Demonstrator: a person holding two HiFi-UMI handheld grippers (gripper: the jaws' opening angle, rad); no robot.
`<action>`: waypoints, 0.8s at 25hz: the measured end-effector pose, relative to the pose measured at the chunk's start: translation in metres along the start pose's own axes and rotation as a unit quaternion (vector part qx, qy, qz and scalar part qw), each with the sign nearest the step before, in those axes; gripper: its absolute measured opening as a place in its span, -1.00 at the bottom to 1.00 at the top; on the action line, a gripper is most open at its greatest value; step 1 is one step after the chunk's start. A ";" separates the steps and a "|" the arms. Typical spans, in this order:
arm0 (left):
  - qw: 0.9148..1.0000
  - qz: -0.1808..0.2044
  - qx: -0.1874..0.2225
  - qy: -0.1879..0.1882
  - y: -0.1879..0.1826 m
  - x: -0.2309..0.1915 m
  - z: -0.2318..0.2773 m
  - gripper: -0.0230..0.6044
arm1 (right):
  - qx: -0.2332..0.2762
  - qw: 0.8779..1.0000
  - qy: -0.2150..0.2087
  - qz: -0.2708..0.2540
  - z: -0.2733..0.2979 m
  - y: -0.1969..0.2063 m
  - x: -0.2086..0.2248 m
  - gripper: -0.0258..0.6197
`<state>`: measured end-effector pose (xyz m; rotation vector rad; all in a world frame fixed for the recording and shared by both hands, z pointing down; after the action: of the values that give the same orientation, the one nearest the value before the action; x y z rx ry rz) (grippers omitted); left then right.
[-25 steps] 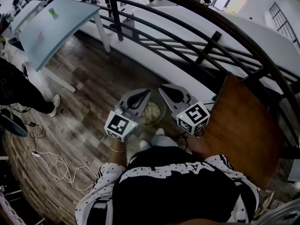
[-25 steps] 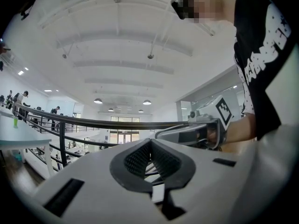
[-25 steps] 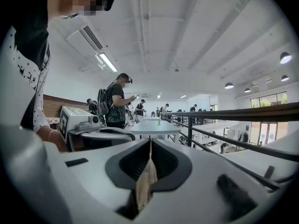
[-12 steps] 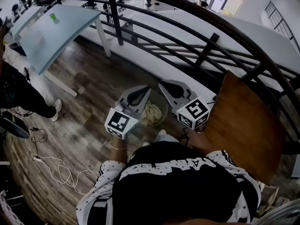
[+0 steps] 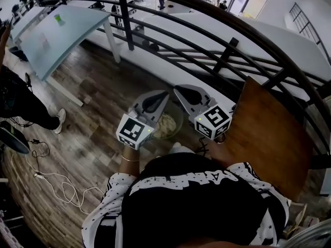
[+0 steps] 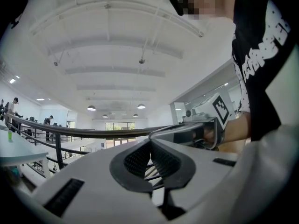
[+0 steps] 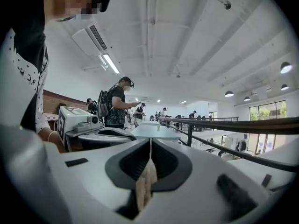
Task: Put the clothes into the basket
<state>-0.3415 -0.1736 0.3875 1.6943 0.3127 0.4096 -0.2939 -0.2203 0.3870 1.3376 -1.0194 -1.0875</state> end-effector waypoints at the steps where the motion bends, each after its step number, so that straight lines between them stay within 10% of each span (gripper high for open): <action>1: 1.000 0.001 0.001 0.003 -0.001 0.000 0.000 -0.88 | 0.000 1.000 0.000 -0.001 0.001 -0.001 0.000 -0.82; 20: 1.000 0.026 -0.002 -0.006 -0.014 0.004 -0.003 -0.88 | 0.018 1.000 0.001 -0.006 -0.006 -0.014 0.002 -0.82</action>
<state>-0.3383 -0.1672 0.3745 1.7041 0.2591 0.4368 -0.2875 -0.2198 0.3732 1.3754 -1.0351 -1.0809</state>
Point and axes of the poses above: the fingertips, and each gripper's own axes: z forward along the fingers, x to its right, y out of its underside, the point moved 3 cm from there along -z, backward along the fingers, and after that the axes turned 6 degrees about x, right-handed, at the moved point
